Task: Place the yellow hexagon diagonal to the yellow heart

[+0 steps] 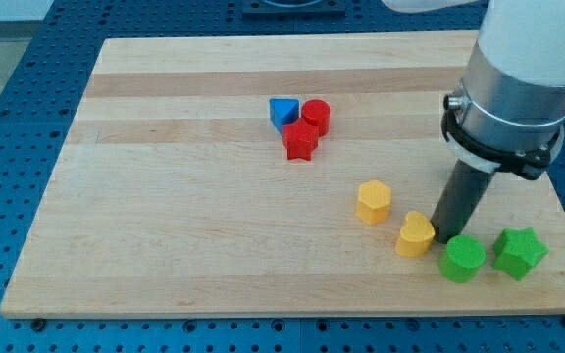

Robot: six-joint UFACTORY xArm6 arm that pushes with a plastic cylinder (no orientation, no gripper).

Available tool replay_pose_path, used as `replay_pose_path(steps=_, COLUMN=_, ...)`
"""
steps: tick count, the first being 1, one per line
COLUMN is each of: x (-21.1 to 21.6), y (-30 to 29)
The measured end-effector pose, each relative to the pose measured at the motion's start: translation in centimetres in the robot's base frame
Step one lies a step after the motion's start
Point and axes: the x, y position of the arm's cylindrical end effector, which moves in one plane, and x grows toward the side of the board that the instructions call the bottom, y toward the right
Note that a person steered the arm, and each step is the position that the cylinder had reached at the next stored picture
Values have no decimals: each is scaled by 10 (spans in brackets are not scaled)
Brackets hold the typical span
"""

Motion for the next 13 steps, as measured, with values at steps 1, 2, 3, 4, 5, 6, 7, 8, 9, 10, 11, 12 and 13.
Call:
replay_pose_path(steps=1, x=-17, y=0)
replay_pose_path(steps=2, x=-28, y=-2)
replay_pose_path(steps=3, x=-30, y=-2)
replay_pose_path(steps=4, x=-30, y=-2)
replay_pose_path(steps=5, x=-30, y=-2)
replay_pose_path(steps=6, x=-30, y=-9)
replay_pose_path(steps=7, x=-36, y=-20)
replay_pose_path(steps=8, x=-50, y=-40)
replay_pose_path(steps=9, x=-58, y=-87)
replay_pose_path(steps=10, x=-59, y=-148)
replay_pose_path(steps=11, x=-39, y=-177)
replay_pose_path(steps=12, x=7, y=-171)
replay_pose_path(steps=13, x=46, y=-147)
